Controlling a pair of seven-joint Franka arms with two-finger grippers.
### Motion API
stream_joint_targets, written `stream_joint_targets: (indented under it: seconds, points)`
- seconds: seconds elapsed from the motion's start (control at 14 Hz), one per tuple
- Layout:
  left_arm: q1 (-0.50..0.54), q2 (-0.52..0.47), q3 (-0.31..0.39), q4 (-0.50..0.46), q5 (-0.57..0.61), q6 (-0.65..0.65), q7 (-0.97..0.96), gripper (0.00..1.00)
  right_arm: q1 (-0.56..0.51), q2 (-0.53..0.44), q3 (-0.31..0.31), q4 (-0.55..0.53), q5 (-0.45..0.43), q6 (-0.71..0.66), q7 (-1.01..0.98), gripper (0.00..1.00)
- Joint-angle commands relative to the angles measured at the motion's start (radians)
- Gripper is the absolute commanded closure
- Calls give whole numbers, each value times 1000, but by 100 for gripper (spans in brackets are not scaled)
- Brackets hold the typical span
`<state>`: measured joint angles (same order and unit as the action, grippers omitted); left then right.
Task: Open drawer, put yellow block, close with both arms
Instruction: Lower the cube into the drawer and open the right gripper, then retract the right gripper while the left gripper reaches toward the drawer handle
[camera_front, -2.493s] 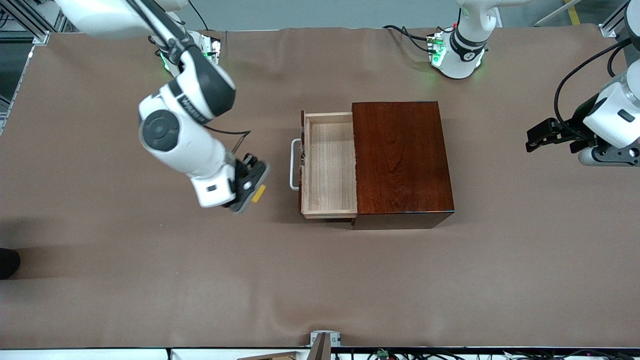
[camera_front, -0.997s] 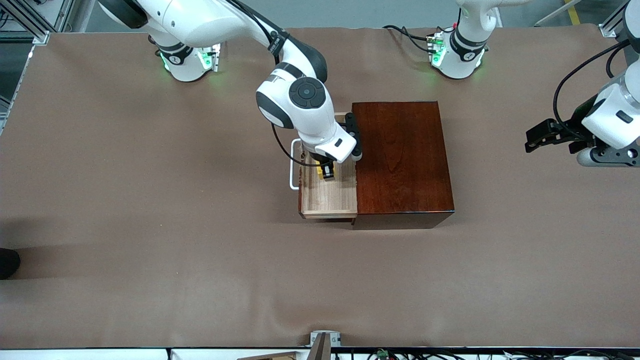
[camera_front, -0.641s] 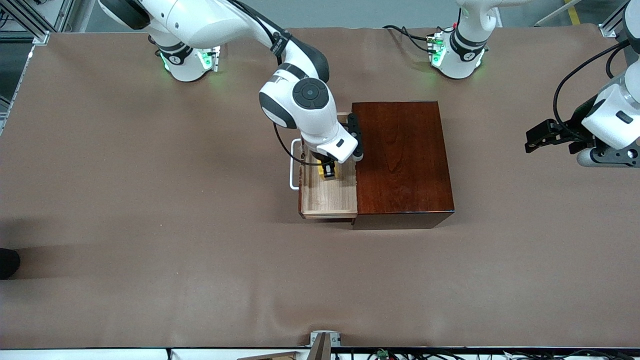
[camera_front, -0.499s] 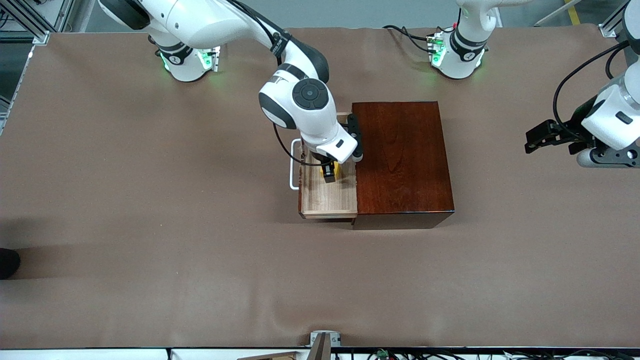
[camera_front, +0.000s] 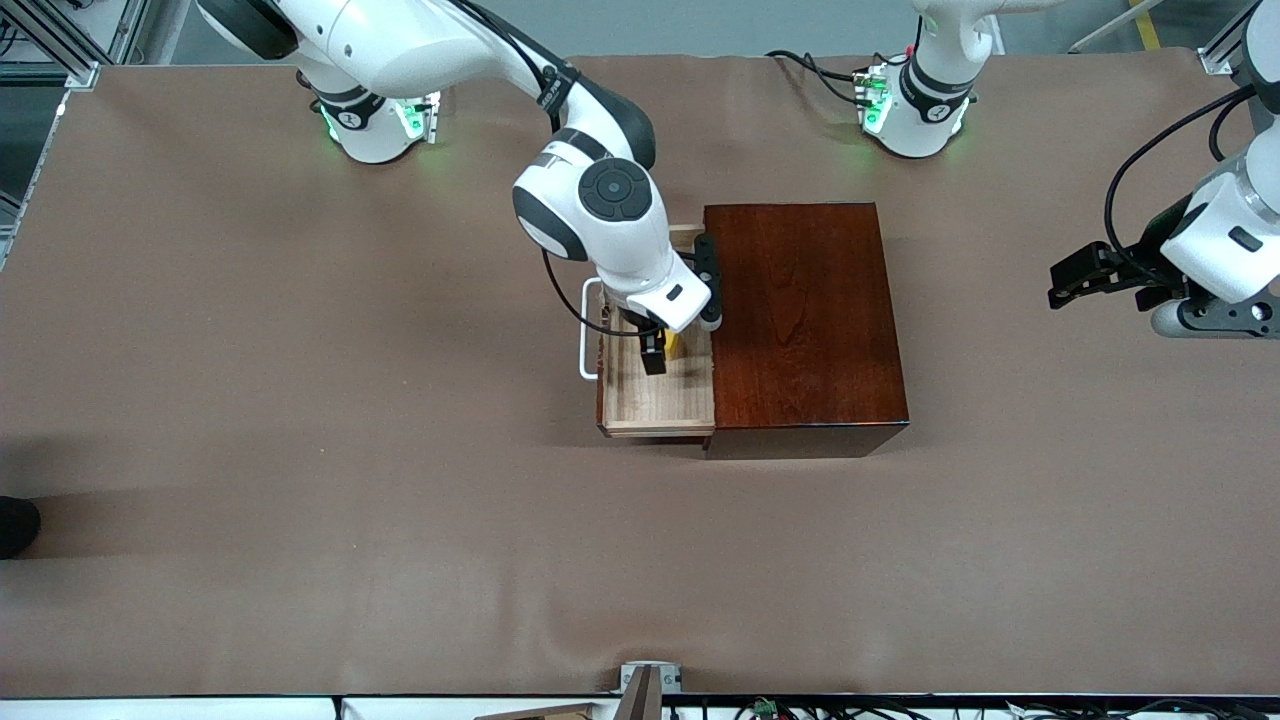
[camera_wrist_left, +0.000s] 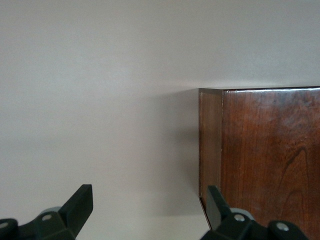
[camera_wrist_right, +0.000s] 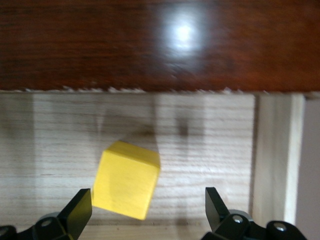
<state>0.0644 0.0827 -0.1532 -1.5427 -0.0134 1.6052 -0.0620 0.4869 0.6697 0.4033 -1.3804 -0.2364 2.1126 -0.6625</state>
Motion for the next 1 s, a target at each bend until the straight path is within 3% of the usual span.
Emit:
stream_joint_targets:
  seconds: [0.0, 0.28, 0.57, 0.78, 0.93]
  points:
    - [-5, 5, -11, 9, 3, 6, -9, 0, -39, -51, 8, 6, -1, -77, 66, 0]
    - [-75, 6, -14, 9, 3, 2, -12, 0, -160, -119, 8, 6, -1, -157, 98, 0]
    - [-188, 11, -22, 4, 1, -7, -10, 0, -383, -170, 11, -2, 5, -161, 95, 0]
    - [-291, 15, -22, 12, -17, -2, 4, 0, -481, -234, 2, -3, 5, -241, 92, 0]
    - [-360, 17, -45, 19, -39, -2, 16, 0, -467, -292, -93, -23, 6, -267, 96, 0]
